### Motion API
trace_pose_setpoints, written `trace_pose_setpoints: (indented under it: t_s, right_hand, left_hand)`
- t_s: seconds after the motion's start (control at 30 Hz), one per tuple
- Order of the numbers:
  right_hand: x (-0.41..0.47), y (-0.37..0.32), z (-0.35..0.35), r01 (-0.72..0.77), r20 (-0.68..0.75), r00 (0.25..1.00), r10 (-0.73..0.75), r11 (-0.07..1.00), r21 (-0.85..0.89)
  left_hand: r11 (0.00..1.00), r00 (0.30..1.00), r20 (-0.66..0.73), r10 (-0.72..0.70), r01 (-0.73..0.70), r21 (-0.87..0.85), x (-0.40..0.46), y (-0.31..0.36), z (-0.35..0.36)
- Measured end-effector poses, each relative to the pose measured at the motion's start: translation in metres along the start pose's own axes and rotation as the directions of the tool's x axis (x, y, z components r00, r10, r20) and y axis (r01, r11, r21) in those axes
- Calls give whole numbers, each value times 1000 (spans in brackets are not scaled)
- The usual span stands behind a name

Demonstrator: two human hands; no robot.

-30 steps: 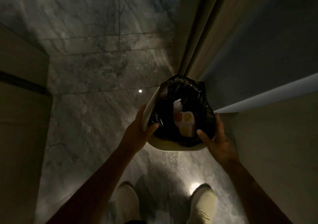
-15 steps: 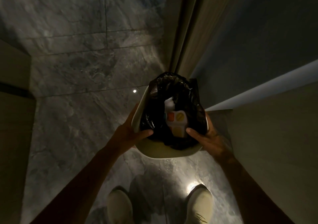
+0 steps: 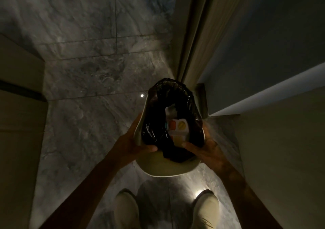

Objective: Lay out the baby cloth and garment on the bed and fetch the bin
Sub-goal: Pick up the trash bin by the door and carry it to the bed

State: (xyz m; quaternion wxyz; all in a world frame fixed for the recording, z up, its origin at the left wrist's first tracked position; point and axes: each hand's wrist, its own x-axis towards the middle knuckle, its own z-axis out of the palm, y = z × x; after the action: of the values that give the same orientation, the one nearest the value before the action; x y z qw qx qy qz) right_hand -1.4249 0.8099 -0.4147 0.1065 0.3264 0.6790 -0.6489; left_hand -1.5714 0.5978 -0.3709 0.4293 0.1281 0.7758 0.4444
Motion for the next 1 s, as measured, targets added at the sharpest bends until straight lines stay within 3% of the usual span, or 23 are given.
trace_pose_setpoints:
  t_s: [0.13,0.33,0.6,0.77,1.0]
  right_hand:
    - [-29,-34,-4,41,12,999,-41,999,-5]
    - [-134,-127,-23,94,27,995,-97,991,100]
    - [-322,-230,-32,218,-60,976,-211,964,152]
    - [-437,-256,-32,285,-173,950,-261,950,130]
    - [-589,-250,-35,284,-324,920,-221,945,162]
  left_hand:
    - [1000,998,-53,-18,18,4,-44,17,-13]
    - [994,996,-16,90,-91,-67,-140,145,-24]
    - [987,993,11,117,-117,107,-281,222,-47]
    - [963,977,96,190,-204,174,-361,271,-33]
    - [930,916,255,310,-348,120,-466,311,13]
